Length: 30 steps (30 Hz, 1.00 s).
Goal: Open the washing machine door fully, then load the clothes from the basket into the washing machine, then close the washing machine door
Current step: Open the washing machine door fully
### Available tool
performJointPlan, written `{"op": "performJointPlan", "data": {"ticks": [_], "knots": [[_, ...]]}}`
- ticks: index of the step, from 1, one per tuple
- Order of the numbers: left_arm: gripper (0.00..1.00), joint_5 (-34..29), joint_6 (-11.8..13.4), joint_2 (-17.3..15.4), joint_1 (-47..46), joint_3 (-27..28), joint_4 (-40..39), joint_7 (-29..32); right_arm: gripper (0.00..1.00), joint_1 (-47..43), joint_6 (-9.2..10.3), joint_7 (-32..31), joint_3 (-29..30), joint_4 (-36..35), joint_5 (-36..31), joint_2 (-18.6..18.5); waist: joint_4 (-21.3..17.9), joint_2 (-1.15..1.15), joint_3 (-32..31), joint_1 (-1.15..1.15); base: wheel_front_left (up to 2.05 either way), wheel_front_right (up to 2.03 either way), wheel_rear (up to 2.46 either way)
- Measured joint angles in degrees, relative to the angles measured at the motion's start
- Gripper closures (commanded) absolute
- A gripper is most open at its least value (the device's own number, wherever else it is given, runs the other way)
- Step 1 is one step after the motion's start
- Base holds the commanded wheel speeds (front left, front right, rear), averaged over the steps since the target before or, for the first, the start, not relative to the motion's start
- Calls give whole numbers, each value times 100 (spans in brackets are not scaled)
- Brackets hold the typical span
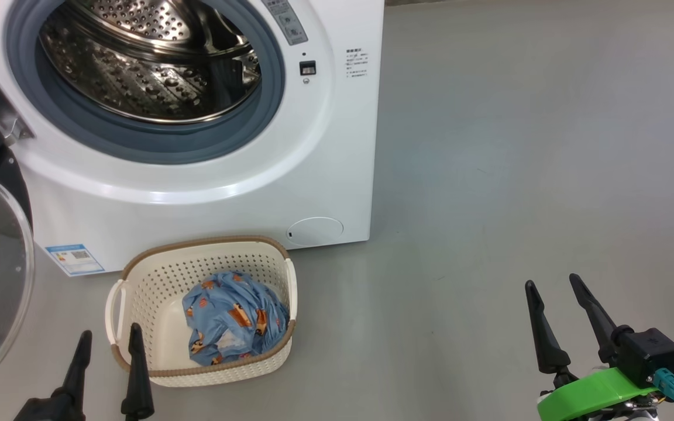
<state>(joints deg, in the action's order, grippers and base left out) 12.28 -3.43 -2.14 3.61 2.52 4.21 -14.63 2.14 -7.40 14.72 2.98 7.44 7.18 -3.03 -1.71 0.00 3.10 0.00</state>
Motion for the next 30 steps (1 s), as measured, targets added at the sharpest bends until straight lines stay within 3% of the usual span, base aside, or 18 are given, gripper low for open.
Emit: {"op": "performJointPlan", "data": {"ticks": [30], "knots": [[0,-42,-93,-2,2,-138,236,0,0,-107,0,0,41,23,-54,29,230,0,-254,0,0,0,0]]}}
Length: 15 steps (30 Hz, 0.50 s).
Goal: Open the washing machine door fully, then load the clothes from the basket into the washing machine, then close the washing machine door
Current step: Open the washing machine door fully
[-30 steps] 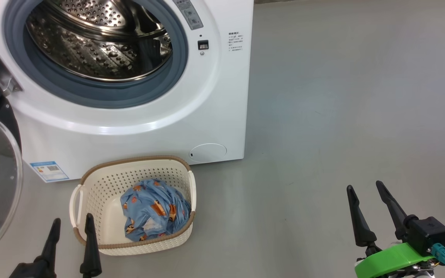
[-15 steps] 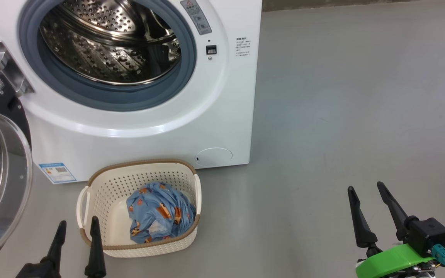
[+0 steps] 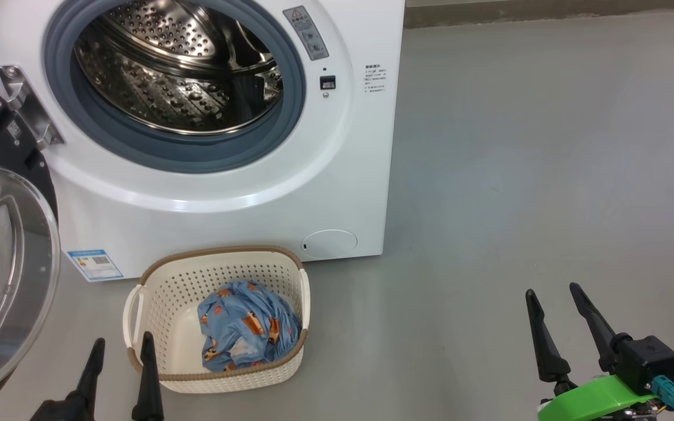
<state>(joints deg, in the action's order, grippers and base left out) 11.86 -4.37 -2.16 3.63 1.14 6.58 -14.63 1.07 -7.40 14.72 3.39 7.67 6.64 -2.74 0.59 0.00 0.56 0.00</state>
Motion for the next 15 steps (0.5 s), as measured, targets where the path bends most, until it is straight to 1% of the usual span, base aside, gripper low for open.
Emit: {"op": "performJointPlan", "data": {"ticks": [15], "knots": [[0,-7,1,0,2,-13,94,0,0,-1,0,0,-1,43,29,2,26,0,-25,0,0,0,0]]}}
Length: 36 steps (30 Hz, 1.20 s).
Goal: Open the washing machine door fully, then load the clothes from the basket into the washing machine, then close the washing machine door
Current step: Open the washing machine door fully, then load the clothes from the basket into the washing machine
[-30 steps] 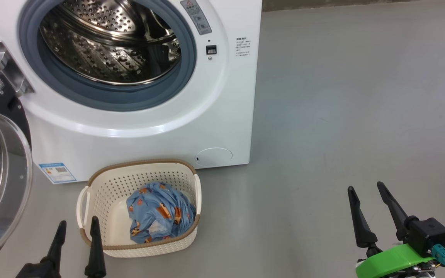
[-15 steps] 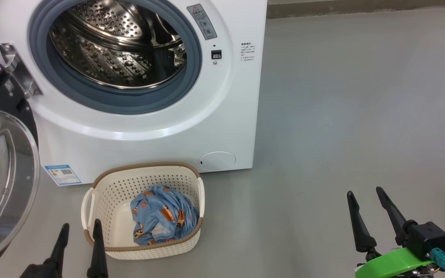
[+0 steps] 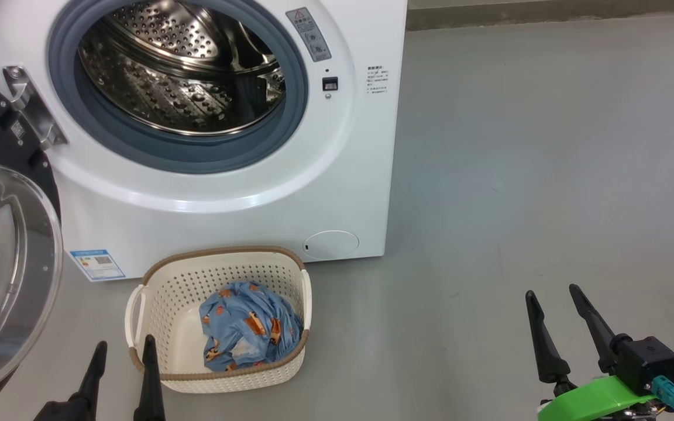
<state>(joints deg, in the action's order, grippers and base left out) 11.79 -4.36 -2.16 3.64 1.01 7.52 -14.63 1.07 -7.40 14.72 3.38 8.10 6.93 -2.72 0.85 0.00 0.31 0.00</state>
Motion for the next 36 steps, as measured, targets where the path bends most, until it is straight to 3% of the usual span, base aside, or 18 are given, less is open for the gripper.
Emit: {"op": "performJointPlan", "data": {"ticks": [15,27,36], "knots": [[0,5,-2,-2,-2,26,124,0,0,-2,0,0,-11,31,-11,1,31,0,13,0,31,-31,0],[0,16,11,-1,-39,115,94,0,0,-3,0,0,-11,30,-11,2,44,0,149,0,179,-179,0],[0,4,157,-1,-138,129,62,0,0,4,0,0,-10,30,29,1,36,0,263,0,134,-134,0]]}}
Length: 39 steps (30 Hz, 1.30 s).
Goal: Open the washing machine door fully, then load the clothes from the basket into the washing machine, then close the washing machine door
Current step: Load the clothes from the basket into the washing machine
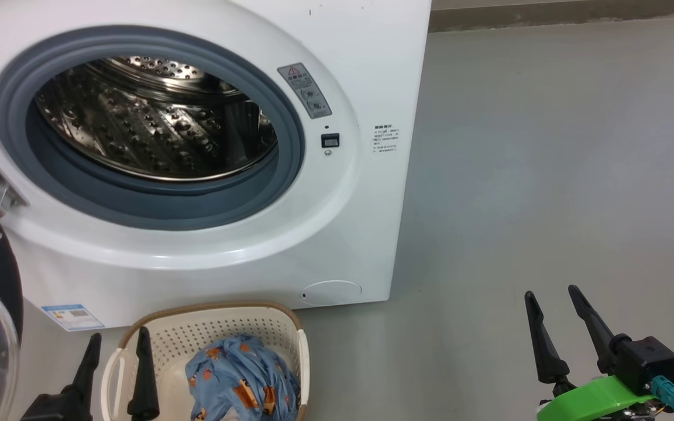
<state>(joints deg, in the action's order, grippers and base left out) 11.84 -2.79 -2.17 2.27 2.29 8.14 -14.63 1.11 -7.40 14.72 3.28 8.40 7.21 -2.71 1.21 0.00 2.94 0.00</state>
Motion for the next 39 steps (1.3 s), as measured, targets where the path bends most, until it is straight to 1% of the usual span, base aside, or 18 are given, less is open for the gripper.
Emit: {"op": "performJointPlan", "data": {"ticks": [13,23,33,39], "knots": [[0,8,-156,0,3,-62,24,0,0,2,0,0,-14,1,0,1,-14,0,32,0,15,-15,0],[0,57,-203,0,3,-133,124,0,0,1,0,0,-11,60,11,1,-6,0,74,0,0,0,0],[0,269,-253,-1,-181,-331,378,0,0,40,0,0,-88,98,19,1,-52,0,418,0,0,0,0],[0,374,-253,0,-390,-423,717,0,0,231,0,0,-167,154,37,0,-123,0,693,0,0,0,0]]}}
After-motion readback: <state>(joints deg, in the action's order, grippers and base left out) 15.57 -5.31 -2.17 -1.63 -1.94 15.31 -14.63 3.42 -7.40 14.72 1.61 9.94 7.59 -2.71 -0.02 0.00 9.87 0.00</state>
